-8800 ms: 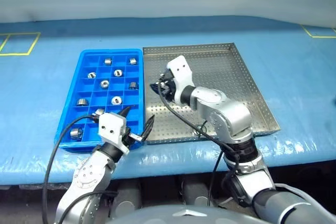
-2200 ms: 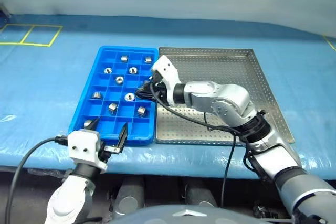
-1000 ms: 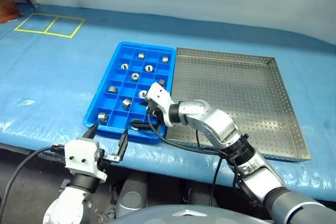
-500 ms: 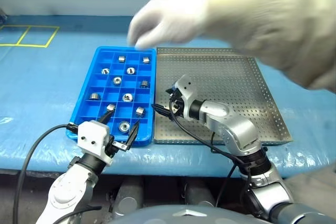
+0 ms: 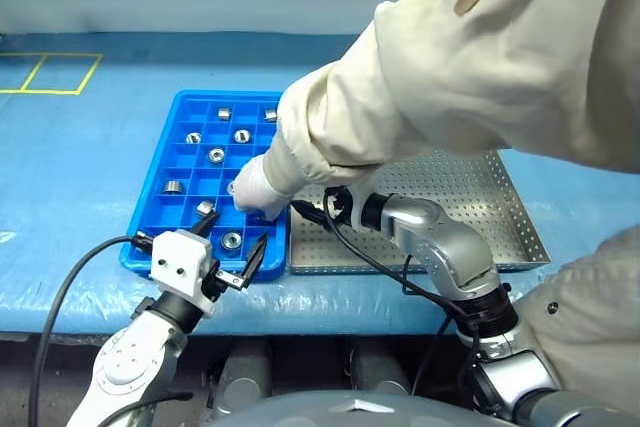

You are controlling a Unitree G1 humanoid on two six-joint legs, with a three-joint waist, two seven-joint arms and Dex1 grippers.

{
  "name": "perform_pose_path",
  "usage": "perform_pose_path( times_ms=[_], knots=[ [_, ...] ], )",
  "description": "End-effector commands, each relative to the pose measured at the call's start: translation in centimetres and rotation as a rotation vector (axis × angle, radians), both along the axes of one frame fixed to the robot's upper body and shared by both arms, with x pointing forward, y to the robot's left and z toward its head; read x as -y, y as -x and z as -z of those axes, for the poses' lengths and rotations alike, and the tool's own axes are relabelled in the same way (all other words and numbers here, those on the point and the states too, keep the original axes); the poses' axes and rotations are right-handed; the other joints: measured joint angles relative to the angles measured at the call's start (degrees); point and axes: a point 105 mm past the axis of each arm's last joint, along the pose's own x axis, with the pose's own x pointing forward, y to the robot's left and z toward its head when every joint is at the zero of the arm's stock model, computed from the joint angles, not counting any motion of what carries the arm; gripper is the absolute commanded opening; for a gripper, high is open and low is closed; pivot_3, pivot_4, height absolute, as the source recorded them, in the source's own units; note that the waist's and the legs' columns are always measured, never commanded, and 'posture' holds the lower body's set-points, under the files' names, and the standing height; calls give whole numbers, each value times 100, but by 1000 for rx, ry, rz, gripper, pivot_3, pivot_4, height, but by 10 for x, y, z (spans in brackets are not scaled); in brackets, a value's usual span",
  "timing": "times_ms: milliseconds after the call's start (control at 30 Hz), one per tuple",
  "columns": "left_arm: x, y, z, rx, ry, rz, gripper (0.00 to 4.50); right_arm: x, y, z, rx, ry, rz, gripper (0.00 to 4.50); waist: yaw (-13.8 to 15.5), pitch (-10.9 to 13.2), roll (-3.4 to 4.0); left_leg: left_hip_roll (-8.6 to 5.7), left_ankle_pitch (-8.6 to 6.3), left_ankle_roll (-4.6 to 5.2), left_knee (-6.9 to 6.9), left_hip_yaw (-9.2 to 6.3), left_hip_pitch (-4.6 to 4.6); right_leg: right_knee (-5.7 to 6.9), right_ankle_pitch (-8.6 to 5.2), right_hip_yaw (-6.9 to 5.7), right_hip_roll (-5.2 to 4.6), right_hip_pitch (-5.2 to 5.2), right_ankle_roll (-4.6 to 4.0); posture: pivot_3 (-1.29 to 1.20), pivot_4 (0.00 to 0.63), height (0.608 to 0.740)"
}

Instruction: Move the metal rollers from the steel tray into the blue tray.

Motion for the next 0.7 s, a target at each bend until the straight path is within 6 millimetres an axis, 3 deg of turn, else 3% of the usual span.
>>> perform_pose_path(
  times_ms=[33, 700],
  knots=[
    [1, 1, -6, 25, 12, 6, 4500, -5, 0, -18, 65, -30, -21, 4473, 0, 0, 0, 0, 0, 0, 0, 0, 0, 0, 0, 0, 0, 0, 0, 167, 150, 740],
    [3, 2, -4, 18, 25, 7, 4500, -4, 3, -15, 58, -15, -27, 4473, -11, -1, -1, 0, 0, 0, 7, 0, 2, 2, 2, 1, 0, 7, 3, 165, 150, 740]
  ],
)
